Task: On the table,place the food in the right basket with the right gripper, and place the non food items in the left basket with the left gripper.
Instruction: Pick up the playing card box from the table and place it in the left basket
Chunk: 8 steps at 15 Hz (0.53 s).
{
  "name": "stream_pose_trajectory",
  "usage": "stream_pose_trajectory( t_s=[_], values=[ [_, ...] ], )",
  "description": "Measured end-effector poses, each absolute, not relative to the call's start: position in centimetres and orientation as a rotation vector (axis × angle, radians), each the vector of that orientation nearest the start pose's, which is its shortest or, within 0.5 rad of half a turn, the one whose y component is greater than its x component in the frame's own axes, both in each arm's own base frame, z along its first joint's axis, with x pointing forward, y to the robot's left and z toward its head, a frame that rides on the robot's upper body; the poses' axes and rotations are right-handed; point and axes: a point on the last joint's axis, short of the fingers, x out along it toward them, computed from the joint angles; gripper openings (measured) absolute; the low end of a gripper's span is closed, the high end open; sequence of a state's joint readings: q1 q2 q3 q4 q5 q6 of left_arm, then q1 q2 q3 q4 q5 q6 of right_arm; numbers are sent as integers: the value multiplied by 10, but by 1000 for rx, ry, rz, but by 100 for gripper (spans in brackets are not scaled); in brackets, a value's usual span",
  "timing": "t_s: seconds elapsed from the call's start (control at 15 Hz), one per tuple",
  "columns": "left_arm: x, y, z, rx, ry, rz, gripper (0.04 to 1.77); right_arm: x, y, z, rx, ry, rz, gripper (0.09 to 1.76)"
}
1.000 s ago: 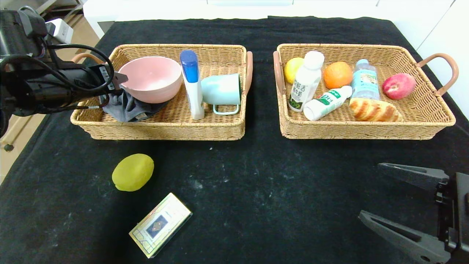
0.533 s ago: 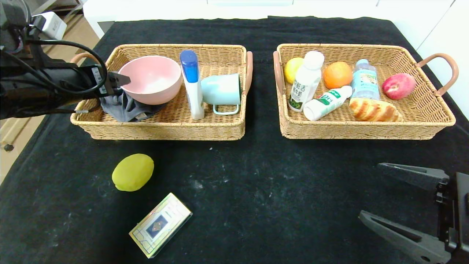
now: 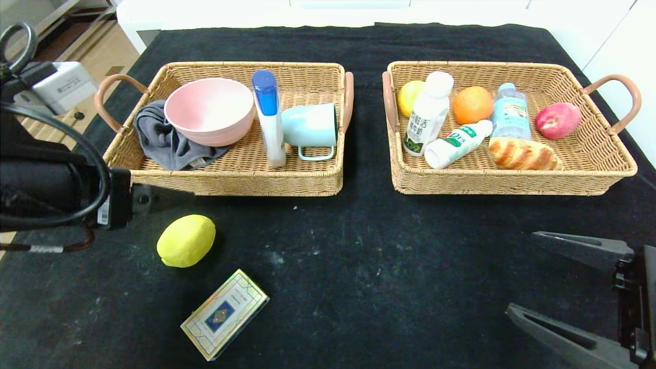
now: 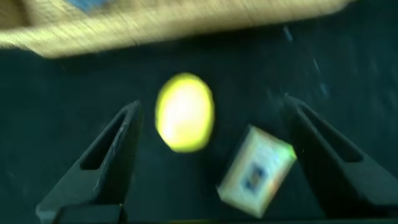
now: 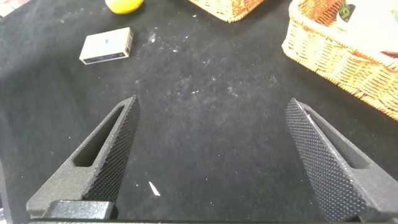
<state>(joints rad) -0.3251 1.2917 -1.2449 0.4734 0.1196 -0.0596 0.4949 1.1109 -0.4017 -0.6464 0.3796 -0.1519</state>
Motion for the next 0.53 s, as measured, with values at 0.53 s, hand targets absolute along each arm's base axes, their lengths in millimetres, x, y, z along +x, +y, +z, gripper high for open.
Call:
stream_pose_trajectory(
  t_s=[0.53],
  values=[
    [135, -84, 254, 310, 653, -344, 168, 124, 78, 207, -149, -11, 883, 171]
  ],
)
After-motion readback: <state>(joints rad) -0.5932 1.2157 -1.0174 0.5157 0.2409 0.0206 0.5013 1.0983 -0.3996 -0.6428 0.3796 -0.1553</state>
